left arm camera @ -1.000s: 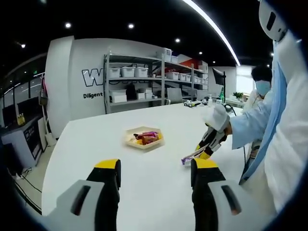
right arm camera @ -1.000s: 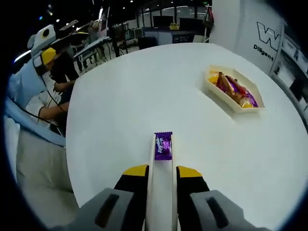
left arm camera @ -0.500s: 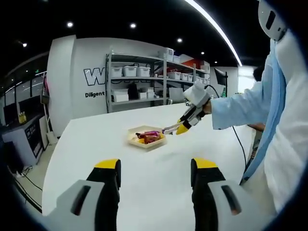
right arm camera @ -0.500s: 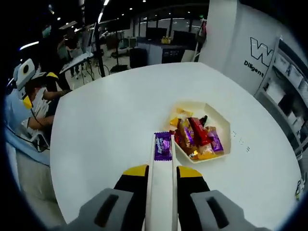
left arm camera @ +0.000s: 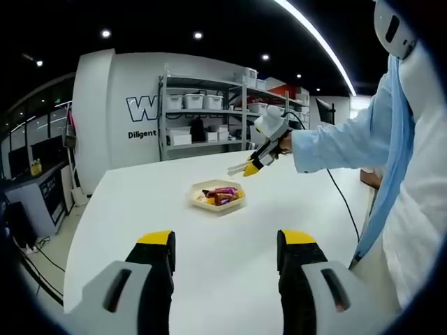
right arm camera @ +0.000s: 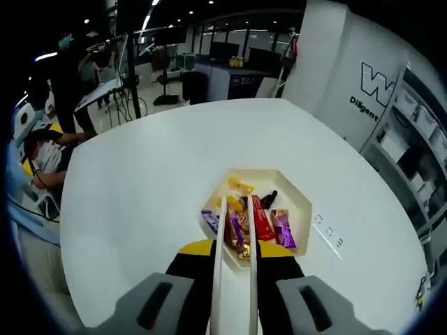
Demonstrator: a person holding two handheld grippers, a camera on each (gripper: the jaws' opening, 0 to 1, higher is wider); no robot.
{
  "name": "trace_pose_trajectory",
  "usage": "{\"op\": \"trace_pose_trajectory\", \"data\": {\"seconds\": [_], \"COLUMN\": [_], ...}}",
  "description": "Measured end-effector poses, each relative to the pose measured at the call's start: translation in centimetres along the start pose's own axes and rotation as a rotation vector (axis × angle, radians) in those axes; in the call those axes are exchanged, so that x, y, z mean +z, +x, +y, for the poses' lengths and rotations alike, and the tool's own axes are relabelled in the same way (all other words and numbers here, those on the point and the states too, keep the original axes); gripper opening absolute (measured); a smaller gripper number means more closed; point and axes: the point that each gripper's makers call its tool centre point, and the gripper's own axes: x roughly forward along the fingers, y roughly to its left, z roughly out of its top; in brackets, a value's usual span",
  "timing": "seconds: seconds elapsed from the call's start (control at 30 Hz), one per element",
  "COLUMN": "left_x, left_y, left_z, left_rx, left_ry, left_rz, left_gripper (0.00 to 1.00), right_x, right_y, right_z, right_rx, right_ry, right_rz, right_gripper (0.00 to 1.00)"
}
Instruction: Place the target food into the container with the food tongs after gripping and lifting it, then release it inside without dropping or visibly crushing the food.
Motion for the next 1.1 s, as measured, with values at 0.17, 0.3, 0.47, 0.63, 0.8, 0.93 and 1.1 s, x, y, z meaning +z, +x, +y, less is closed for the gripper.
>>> {"op": "trace_pose_trajectory", "data": {"seconds": [0.17, 0.3, 0.47, 0.63, 0.8, 0.93, 1.1], "left_x": [0.1, 0.2, 0.3, 0.7, 1.0, 1.1, 0.9], "left_y": [0.2, 0.6, 1.2, 1.8, 2.2, 2.4, 2.6], "left_z": [0.2, 0.0, -0.4, -1.1, -1.7, -2.0, -2.2], "left_rx": [0.001, -0.009, -0.028, -0.048, -0.066, -0.076, -0.086], "left_ry": [-0.001, 0.002, 0.002, 0.01, 0.02, 0.023, 0.017], "left_rz": [-0.004, -0.005, -0.005, -0.01, -0.014, -0.013, -0.011], "left_gripper": [0.56, 0.56, 0.56, 0.56, 0.56, 0.56, 0.56], "right_x": [-0.5, -1.2, -1.5, -2.1, -2.7, -3.2, -3.6], "right_y": [0.0, -0.1, -1.1, -2.5, -3.5, -4.1, -4.4], "right_z": [0.3, 1.0, 2.4, 4.5, 5.5, 6.4, 7.7], "right_rx": [0.005, 0.017, 0.035, 0.057, 0.069, 0.074, 0.102], "right_ry": [0.006, 0.008, 0.021, 0.021, 0.019, 0.012, 0.015], "right_rz": [0.003, 0.002, -0.019, -0.038, -0.045, -0.046, -0.056], "right_gripper": [0.14, 0.14, 0.14, 0.14, 0.14, 0.14, 0.15]}}
